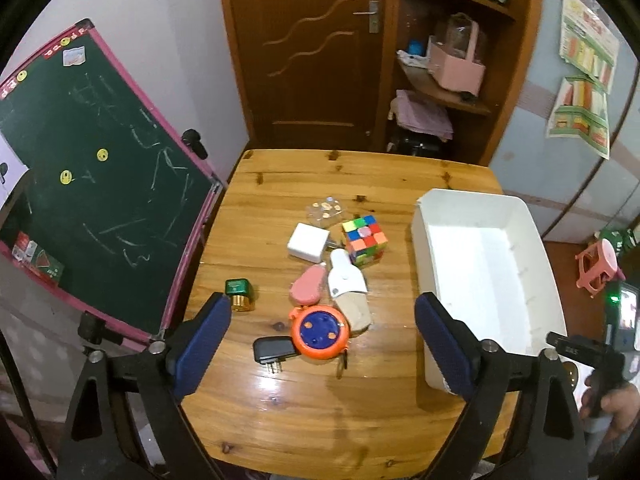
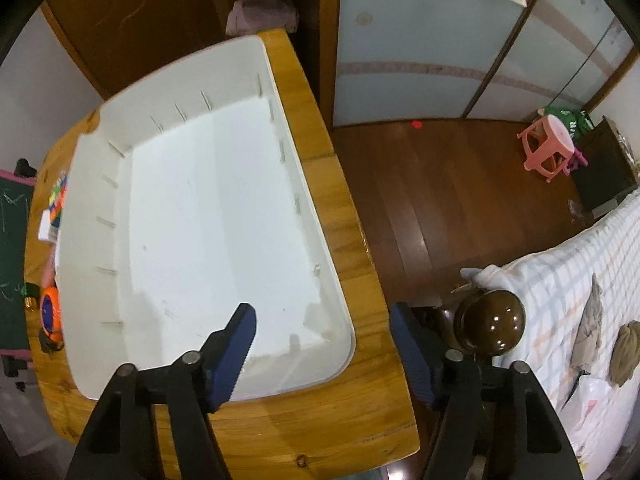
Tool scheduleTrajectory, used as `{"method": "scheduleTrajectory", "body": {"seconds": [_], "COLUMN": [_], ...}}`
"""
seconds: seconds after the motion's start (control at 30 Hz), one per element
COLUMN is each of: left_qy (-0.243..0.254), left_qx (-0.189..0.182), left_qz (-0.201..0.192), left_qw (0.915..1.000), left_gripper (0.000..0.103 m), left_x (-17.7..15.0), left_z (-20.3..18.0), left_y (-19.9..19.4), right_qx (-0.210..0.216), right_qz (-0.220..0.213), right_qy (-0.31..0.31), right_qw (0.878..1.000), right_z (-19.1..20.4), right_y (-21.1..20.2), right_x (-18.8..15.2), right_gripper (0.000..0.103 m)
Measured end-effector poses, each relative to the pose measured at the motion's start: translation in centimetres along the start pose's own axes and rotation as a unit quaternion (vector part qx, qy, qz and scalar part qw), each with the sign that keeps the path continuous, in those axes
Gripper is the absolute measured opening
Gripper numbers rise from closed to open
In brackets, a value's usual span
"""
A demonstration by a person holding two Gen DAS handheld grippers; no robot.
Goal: Organize rigid objects
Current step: 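Move the left tool toward the black plug charger while the right tool rests on the tray rim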
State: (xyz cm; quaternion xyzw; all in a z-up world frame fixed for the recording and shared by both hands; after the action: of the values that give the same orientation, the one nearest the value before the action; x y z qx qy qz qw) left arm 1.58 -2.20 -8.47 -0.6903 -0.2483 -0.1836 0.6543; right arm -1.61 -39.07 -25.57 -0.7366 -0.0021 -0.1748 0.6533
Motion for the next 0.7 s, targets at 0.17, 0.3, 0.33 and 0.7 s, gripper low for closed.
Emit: {"method": "scheduleTrajectory", "body": {"seconds": [0.17, 0.3, 0.33, 0.7], "left_qy": [0.005, -0.013, -0.019, -0.045], "left_qx": [-0.010, -0.024, -0.027, -0.032], "left_qz": [0.007, 0.035, 0.039, 0.074], "left_qw": [0.9999, 0.9990, 0.9987, 0.9958], "left_gripper": [0.086, 0.081, 0.081, 0.068], "left_x": [-0.8, -1.6, -1.8, -3.2], "left_z": [-0.6, -0.6, -0.6, -0.8], "left_y": [0.1, 1.0, 1.1, 2.0], "right_qx": [-0.003, 0.004, 0.001, -0.010], "right_qz": [0.005, 0.021, 0.023, 0.027], "right_qy": [-0.027, -0.033, -0.035, -0.060], "right_qw": [1.000, 0.999, 0.999, 0.998], "right_z": [0.3, 0.4, 0.3, 0.1], "right_y": [1.1, 2.2, 2.3, 2.5], "right_x": [0.0, 0.1, 0.1, 0.1], "right_gripper": [0.051, 0.036, 0.035, 0.021]}}
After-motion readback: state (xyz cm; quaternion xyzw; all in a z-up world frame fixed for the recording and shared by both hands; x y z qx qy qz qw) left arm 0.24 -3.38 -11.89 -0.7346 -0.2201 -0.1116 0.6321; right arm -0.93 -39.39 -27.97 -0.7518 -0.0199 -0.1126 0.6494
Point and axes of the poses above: each gripper's, at about its wrist camera, not at the fingertips, and y roughly the way its jaws point, z to its left, x to its top, the point moved 5 cm from there along y, roughly the way its jaws point, and after that the axes turned 8 degrees about -y, right-handed, at the moved point
